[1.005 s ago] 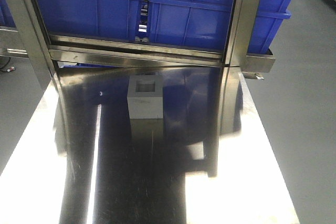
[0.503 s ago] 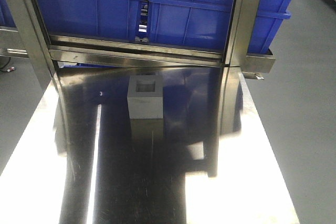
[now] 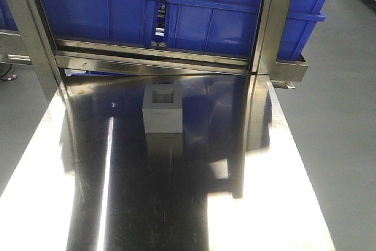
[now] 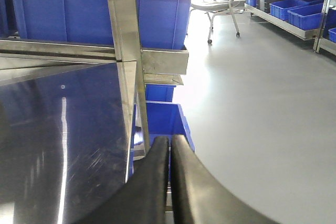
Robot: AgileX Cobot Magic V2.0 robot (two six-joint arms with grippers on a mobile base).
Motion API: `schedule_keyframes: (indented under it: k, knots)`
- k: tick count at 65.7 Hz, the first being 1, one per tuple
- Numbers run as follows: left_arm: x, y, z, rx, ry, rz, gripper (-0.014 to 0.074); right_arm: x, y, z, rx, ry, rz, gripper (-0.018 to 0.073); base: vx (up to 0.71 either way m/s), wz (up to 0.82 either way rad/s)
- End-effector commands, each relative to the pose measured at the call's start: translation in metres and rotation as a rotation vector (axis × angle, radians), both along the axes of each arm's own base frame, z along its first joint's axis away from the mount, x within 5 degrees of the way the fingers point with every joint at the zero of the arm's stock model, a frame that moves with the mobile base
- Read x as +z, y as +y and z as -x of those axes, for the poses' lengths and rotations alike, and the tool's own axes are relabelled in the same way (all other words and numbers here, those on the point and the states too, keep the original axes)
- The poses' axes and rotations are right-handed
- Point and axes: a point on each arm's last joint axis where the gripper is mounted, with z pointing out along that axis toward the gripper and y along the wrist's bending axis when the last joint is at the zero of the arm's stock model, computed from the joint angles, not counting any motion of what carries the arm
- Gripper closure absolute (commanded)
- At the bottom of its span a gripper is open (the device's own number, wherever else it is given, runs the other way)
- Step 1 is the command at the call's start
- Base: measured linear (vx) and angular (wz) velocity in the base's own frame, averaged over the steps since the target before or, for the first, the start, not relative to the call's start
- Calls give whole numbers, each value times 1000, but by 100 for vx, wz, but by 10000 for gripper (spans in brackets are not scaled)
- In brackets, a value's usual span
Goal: Sort gray base to blue bin
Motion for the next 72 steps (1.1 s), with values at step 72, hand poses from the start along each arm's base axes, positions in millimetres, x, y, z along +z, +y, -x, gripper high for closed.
schedule_keyframes:
  k: [72]
  knots:
    - [71,-111,-214,-390,83,-102,43,7,0,-1,-1,-74,20,564,0,0]
